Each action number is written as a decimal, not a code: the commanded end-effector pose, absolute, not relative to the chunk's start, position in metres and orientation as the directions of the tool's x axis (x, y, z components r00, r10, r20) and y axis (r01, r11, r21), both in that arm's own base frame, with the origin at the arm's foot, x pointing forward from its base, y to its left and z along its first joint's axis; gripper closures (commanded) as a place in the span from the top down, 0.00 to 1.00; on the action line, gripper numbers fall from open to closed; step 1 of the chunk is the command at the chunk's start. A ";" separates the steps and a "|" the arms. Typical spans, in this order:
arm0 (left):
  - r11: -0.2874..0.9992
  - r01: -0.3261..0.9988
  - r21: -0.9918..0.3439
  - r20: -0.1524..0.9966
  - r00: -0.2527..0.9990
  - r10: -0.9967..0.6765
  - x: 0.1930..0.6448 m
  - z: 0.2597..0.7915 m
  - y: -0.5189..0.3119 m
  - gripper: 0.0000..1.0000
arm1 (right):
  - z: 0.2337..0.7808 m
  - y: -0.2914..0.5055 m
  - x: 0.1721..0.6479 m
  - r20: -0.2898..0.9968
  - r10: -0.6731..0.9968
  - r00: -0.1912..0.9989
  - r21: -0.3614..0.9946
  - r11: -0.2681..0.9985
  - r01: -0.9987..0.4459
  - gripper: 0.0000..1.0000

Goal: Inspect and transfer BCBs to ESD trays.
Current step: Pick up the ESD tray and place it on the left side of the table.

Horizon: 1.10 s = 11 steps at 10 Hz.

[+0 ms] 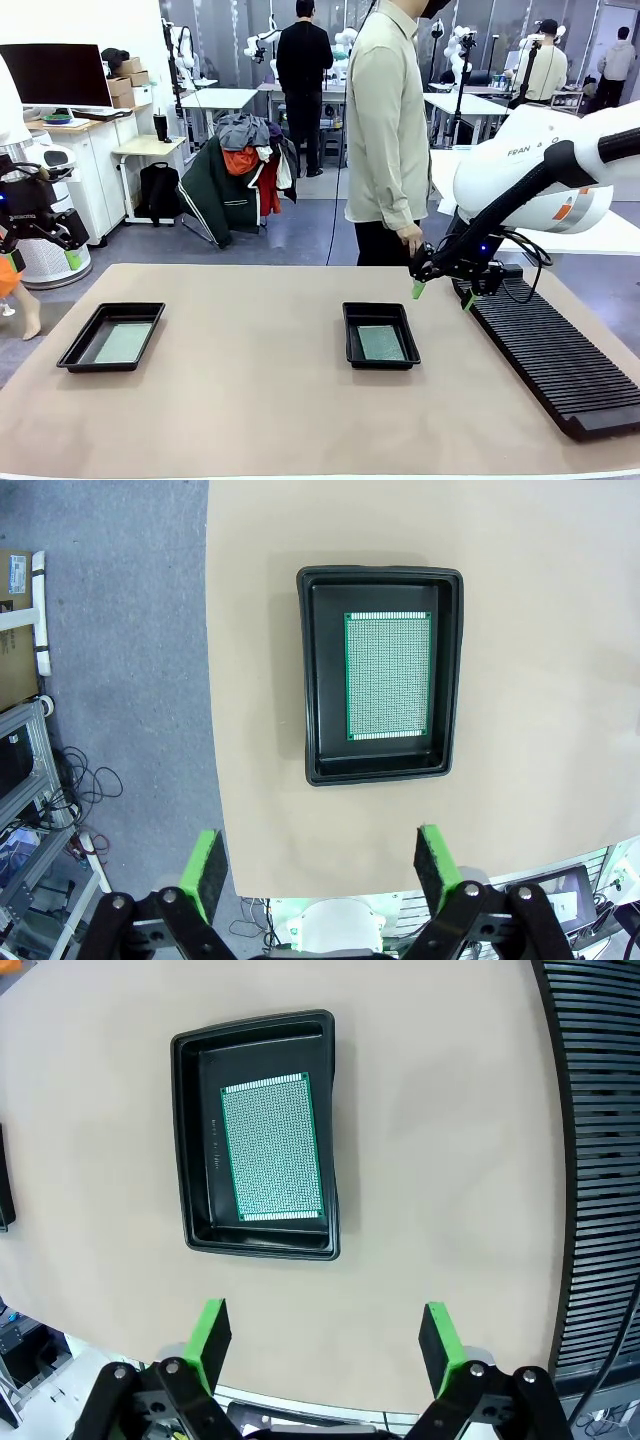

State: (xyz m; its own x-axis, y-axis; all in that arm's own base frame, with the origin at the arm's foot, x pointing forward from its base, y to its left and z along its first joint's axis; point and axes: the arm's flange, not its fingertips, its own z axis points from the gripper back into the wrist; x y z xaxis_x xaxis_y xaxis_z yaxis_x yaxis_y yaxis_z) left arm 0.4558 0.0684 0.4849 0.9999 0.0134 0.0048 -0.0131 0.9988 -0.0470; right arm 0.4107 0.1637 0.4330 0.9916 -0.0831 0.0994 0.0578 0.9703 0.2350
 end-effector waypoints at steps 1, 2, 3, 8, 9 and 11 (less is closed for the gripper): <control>0.999 -0.017 -0.051 0.015 1.000 0.017 0.456 0.483 0.069 1.00 | 0.433 0.165 0.409 0.097 -0.085 0.992 0.234 0.970 0.060 1.00; 0.999 -0.017 -0.051 0.015 1.000 0.017 0.456 0.483 0.069 1.00 | 0.433 0.165 0.409 0.097 -0.085 0.992 0.234 0.970 0.060 1.00; 0.999 -0.017 -0.051 0.015 1.000 0.017 0.456 0.483 0.069 1.00 | 0.433 0.165 0.409 0.097 -0.085 0.992 0.234 0.970 0.060 1.00; 0.999 -0.017 -0.051 0.015 1.000 0.017 0.456 0.483 0.069 1.00 | 0.433 0.165 0.409 0.097 -0.085 0.992 0.234 0.970 0.060 1.00; 0.999 -0.017 -0.051 0.015 1.000 0.017 0.456 0.483 0.069 1.00 | 0.433 0.165 0.409 0.097 -0.085 0.992 0.234 0.970 0.060 1.00; 0.999 -0.017 -0.051 0.015 1.000 0.017 0.456 0.483 0.069 1.00 | 0.433 0.165 0.409 0.097 -0.085 0.992 0.234 0.970 0.060 1.00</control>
